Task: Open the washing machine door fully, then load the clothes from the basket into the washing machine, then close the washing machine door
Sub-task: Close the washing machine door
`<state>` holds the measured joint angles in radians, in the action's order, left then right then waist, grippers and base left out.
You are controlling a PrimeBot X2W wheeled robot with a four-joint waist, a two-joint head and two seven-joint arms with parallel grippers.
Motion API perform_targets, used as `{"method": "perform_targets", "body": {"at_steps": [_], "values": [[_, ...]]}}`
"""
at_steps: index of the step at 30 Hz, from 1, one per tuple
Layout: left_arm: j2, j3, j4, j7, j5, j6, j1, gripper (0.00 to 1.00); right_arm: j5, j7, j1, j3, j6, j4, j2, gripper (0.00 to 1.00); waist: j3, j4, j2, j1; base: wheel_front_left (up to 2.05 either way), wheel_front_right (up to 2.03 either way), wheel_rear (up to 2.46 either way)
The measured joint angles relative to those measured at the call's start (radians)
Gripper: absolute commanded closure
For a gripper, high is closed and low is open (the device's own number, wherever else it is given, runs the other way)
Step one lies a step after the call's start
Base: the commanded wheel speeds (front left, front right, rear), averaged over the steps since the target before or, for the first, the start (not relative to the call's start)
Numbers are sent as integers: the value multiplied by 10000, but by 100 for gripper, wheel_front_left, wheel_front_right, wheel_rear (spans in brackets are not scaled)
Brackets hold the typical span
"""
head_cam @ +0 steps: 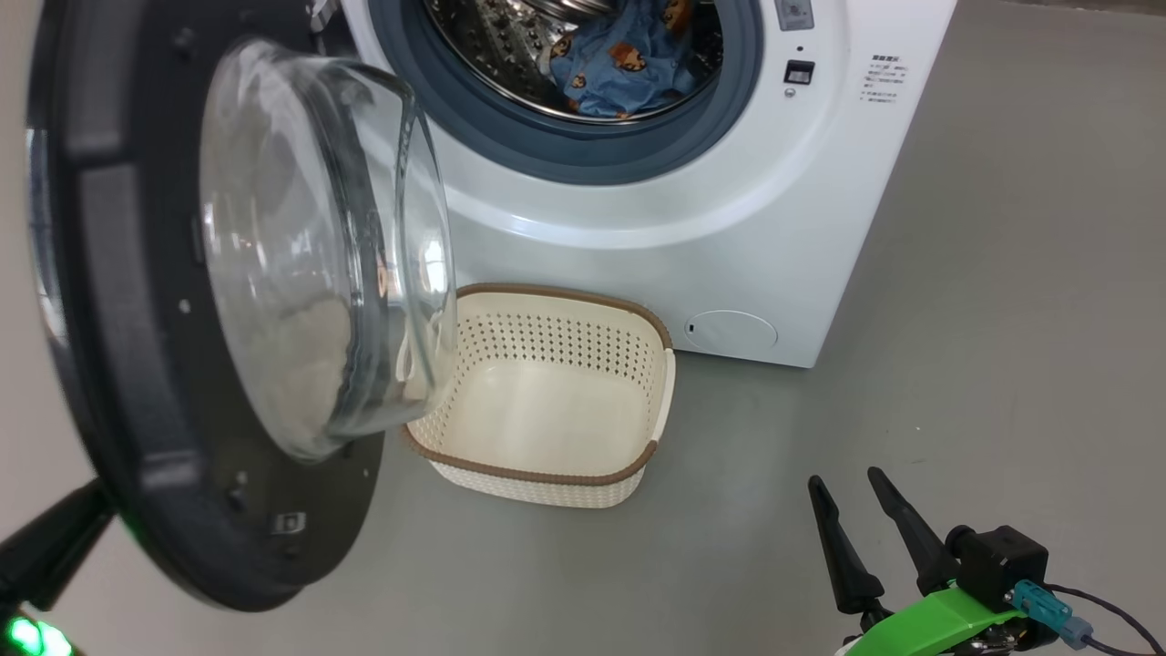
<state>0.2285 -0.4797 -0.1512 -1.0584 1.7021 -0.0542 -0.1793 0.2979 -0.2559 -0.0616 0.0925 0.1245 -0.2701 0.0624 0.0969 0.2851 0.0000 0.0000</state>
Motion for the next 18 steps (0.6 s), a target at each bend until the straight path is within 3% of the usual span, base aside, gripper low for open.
{"method": "perform_targets", "body": {"at_steps": [6,18], "values": [[-508,284,777,-153,56,-25,211,100,44,0,-6,63,0,-33,-10,0,15,-189,0,0,0,0,0],[-1524,1085,1400,163,-2,370,287,100,121,0,-11,58,0,-94,-42,0,81,-848,0,0,0,0,0]]}}
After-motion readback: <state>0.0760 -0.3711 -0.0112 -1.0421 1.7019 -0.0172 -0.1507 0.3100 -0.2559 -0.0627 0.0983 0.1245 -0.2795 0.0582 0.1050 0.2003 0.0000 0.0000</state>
